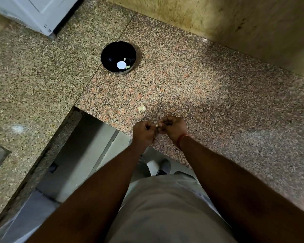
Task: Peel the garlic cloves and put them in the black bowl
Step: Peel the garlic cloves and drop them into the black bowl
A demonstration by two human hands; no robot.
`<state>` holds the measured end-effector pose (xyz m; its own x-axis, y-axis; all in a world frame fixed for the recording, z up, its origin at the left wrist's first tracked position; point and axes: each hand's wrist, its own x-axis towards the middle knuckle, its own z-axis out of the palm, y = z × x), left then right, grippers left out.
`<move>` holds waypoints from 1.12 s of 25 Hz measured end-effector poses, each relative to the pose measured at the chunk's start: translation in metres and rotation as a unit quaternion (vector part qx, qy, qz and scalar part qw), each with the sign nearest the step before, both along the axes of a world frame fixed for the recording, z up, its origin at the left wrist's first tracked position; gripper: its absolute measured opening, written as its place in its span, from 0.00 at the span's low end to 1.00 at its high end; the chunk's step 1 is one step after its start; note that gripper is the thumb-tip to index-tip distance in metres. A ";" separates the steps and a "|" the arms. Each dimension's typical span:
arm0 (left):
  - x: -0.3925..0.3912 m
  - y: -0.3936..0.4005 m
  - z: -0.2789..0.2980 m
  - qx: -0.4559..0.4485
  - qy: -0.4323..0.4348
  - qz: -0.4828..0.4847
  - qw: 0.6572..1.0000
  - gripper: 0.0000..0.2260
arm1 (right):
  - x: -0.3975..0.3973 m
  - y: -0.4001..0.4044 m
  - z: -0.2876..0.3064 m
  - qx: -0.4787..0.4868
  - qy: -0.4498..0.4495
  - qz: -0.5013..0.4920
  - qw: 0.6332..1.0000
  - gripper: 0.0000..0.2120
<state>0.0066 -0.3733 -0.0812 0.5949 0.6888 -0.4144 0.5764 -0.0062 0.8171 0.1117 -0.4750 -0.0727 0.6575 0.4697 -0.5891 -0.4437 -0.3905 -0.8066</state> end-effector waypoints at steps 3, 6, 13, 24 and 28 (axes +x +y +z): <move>0.002 0.000 -0.003 -0.036 0.010 0.049 0.998 0.12 | -0.001 0.001 0.004 0.016 0.008 -0.015 1.000 0.05; 0.007 -0.001 0.002 -0.063 0.009 0.082 0.995 0.11 | -0.002 0.002 0.004 0.025 0.022 -0.029 0.999 0.06; 0.008 0.003 0.017 -0.186 -0.043 0.098 0.977 0.08 | 0.008 0.002 0.006 0.061 0.071 -0.029 0.995 0.11; 0.017 0.009 0.025 -0.220 -0.053 0.097 0.969 0.10 | 0.017 0.000 0.008 0.049 -0.011 0.069 0.996 0.10; 0.016 0.011 0.024 -0.207 -0.040 0.100 0.972 0.08 | 0.017 0.001 0.009 0.070 0.019 0.030 0.997 0.06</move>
<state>0.0228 -0.3624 -0.0576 0.5077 0.5781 -0.6388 0.4675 0.4380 0.7679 0.1286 -0.4744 -0.0639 0.6042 0.5862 -0.5397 -0.4547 -0.3026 -0.8377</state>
